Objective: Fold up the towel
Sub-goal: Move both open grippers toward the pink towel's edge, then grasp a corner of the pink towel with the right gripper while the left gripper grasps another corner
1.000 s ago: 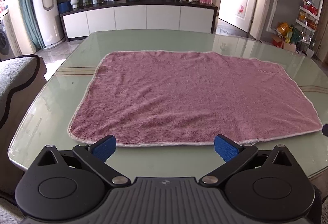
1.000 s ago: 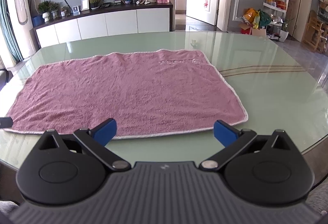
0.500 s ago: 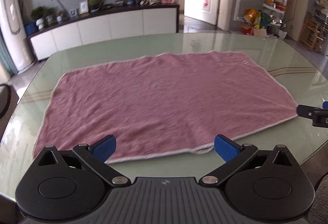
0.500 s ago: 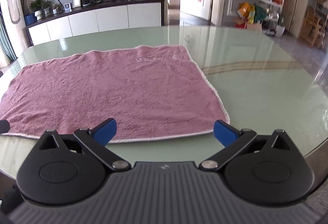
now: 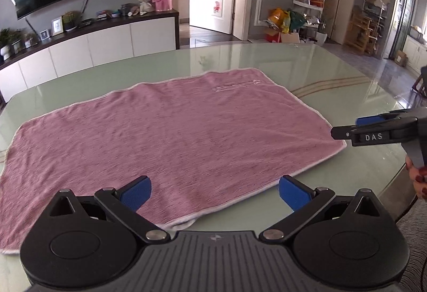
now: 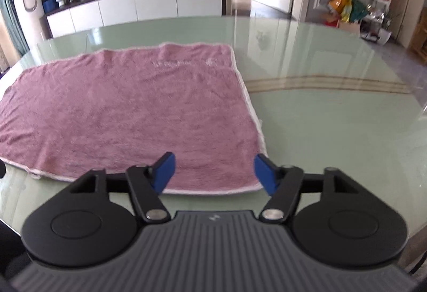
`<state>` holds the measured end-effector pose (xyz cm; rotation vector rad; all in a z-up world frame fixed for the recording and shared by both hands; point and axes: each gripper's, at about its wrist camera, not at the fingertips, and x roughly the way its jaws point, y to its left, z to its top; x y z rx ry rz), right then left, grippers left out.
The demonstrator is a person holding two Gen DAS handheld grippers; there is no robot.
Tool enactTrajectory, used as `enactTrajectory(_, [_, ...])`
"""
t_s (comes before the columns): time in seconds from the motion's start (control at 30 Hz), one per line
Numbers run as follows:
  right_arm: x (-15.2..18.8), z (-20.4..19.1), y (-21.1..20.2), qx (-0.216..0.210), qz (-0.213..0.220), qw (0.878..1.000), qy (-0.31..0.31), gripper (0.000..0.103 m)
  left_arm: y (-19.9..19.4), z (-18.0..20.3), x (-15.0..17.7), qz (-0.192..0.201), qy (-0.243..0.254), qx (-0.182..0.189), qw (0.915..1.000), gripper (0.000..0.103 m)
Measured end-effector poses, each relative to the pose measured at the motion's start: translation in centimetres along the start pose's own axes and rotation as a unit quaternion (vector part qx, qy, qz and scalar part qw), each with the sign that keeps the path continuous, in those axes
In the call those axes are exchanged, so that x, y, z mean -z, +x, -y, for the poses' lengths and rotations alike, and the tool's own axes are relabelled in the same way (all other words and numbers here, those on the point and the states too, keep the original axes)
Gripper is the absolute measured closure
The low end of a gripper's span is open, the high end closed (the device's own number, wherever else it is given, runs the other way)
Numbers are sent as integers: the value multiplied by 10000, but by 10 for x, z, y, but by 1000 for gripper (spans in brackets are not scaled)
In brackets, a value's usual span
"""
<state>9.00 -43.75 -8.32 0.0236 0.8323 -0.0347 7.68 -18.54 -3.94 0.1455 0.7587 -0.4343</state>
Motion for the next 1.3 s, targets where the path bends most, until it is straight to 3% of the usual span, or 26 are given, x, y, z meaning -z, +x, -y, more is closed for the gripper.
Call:
enactTrajectory(0.13, [-3,13,19,84,-266,9994,-209,58,20,15,-5,-87,59,92,9999,6])
enactTrajectory(0.33, [-4,22,45,91,-551,9973,-475,59,49,37,-9,-207,184,156,9995,7])
enactTrajectory(0.63, [0,42,55,-281,-827,9952,-435,60,75,74,-16,-212,471,516,9973,7])
enactTrajectory(0.8, [-1,48,54,-478,-889,9938,-464,68,85,97,-22,-174,662,714,9951,7])
enactTrajectory(0.93, [-4,49,54,-503,-891,9935,-499,67,90,113,-26,-149,799,821,9933,7])
enactTrajectory(1.03, [-3,52,54,-489,-862,9939,-492,57,93,121,-26,-102,860,809,9929,7])
enactTrajectory(1.13, [-2,56,53,-543,-876,9935,-488,57,100,128,-26,-106,857,809,9930,6])
enactTrajectory(1.17, [-2,55,53,-555,-886,9932,-518,58,103,130,-26,-111,852,814,9930,6])
enactTrajectory(1.3, [-7,48,55,-696,-932,9909,-671,84,113,138,-25,-127,833,830,9930,6])
